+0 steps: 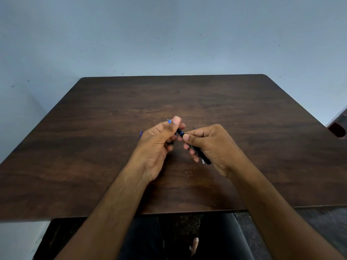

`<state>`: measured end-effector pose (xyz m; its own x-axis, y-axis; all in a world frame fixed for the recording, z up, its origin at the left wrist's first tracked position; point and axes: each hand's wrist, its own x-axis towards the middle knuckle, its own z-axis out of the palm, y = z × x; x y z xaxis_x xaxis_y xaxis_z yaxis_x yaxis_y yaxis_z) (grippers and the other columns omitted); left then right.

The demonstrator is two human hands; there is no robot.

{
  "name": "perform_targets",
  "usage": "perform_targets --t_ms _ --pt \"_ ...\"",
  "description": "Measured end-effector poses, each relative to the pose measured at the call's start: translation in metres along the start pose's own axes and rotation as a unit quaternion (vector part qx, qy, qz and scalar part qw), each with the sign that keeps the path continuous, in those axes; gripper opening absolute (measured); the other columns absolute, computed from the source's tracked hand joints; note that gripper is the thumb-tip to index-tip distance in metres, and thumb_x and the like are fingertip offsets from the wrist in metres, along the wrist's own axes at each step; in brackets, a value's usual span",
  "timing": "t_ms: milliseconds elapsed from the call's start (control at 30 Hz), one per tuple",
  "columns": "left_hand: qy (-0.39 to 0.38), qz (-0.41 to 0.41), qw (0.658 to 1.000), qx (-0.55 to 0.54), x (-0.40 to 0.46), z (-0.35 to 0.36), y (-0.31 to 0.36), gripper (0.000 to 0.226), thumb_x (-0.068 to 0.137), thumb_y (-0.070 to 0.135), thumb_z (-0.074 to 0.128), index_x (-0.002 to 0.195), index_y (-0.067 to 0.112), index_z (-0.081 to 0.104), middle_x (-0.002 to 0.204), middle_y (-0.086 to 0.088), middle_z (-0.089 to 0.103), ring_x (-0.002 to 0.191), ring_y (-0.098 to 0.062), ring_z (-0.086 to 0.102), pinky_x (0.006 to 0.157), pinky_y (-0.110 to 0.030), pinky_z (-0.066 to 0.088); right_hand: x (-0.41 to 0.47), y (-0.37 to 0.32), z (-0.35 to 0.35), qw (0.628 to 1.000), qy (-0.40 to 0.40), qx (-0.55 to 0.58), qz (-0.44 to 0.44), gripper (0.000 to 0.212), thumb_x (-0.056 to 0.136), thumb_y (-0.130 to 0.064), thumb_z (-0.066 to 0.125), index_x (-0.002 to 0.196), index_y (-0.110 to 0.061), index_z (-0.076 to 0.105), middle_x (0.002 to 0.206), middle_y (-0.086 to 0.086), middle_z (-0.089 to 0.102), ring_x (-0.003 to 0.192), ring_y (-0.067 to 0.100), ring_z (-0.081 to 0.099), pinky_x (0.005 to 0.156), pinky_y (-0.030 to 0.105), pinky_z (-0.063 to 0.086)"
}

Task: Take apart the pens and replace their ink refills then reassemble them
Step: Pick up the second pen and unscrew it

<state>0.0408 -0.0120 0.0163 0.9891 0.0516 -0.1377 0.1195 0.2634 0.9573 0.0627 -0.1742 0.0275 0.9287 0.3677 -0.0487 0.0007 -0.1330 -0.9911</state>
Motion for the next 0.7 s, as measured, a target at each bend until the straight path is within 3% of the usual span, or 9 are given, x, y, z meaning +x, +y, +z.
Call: perform_targets --t_ms 67,133,333,433,500,600,700 --pt "-0.036 0.007 0.999 -0.003 -0.003 -0.0028 -0.0006 0.027 0.096 0.028 0.059 0.119 0.019 0.07 0.118 0.004 0.074 0.095 -0.012 0.058 0.075 -0.028 0.037 -0.0006 -0.0004 -0.0018 1.0 0.005 0.0 -0.001 0.016 0.096 -0.008 0.063 0.095 -0.001 0.078 0.064 0.004 0.065 0.048 0.009 0.053 0.046 0.026 0.046" --pt "-0.038 0.02 0.999 -0.01 -0.0051 -0.0032 -0.0011 0.026 0.098 0.017 0.056 0.121 0.017 0.069 0.118 -0.001 0.074 0.098 -0.012 0.061 0.07 -0.026 0.035 -0.0015 -0.001 -0.0027 1.0 0.003 0.001 -0.002 0.017 0.097 -0.008 0.063 0.093 -0.001 0.078 0.063 0.004 0.065 0.047 0.009 0.053 0.046 0.025 0.046" --pt "0.061 0.033 0.997 -0.021 -0.0031 -0.0005 -0.0025 0.022 0.07 0.031 0.081 0.087 0.017 0.08 0.093 -0.003 0.078 0.072 -0.006 0.06 0.063 -0.025 0.035 -0.0034 -0.0029 0.0006 1.0 -0.001 0.001 -0.008 0.016 0.095 -0.008 0.065 0.092 0.0 0.078 0.066 0.007 0.066 0.05 0.011 0.054 0.048 0.027 0.047" --pt "0.081 0.023 0.996 -0.021 0.0006 0.0022 -0.0052 0.029 0.062 0.039 0.085 0.076 0.016 0.072 0.07 0.002 0.07 0.062 -0.007 0.053 0.06 -0.025 0.035 -0.0042 -0.0029 0.0003 1.0 -0.001 0.002 -0.008 0.015 0.095 -0.008 0.066 0.093 0.001 0.078 0.065 0.006 0.066 0.048 0.011 0.053 0.047 0.027 0.048" --pt "0.068 0.015 0.997 -0.017 0.0014 0.0028 -0.006 0.031 0.064 0.043 0.083 0.074 0.019 0.066 0.066 0.005 0.066 0.064 -0.008 0.052 0.062 -0.025 0.035 -0.0043 -0.0029 0.0001 1.0 0.0 -0.003 -0.007 0.015 0.095 -0.008 0.066 0.094 0.001 0.078 0.063 0.003 0.066 0.046 0.009 0.054 0.047 0.026 0.048" --pt "-0.003 0.002 1.0 0.001 -0.0011 0.0008 -0.0049 0.033 0.082 0.05 0.07 0.098 0.021 0.075 0.097 0.007 0.076 0.086 -0.009 0.06 0.076 -0.03 0.038 -0.004 -0.003 -0.0008 1.0 0.008 -0.007 -0.007 0.015 0.095 -0.007 0.065 0.093 -0.001 0.078 0.06 0.001 0.066 0.045 0.007 0.054 0.046 0.025 0.047" --pt "-0.052 0.009 0.999 -0.004 -0.0036 -0.0026 -0.002 0.029 0.099 0.029 0.055 0.124 0.022 0.067 0.121 0.005 0.073 0.098 -0.005 0.064 0.081 -0.032 0.036 -0.003 -0.0029 -0.0033 1.0 0.017 -0.012 -0.004 0.016 0.096 -0.008 0.065 0.09 -0.001 0.078 0.059 0.001 0.065 0.046 0.007 0.053 0.047 0.025 0.047"
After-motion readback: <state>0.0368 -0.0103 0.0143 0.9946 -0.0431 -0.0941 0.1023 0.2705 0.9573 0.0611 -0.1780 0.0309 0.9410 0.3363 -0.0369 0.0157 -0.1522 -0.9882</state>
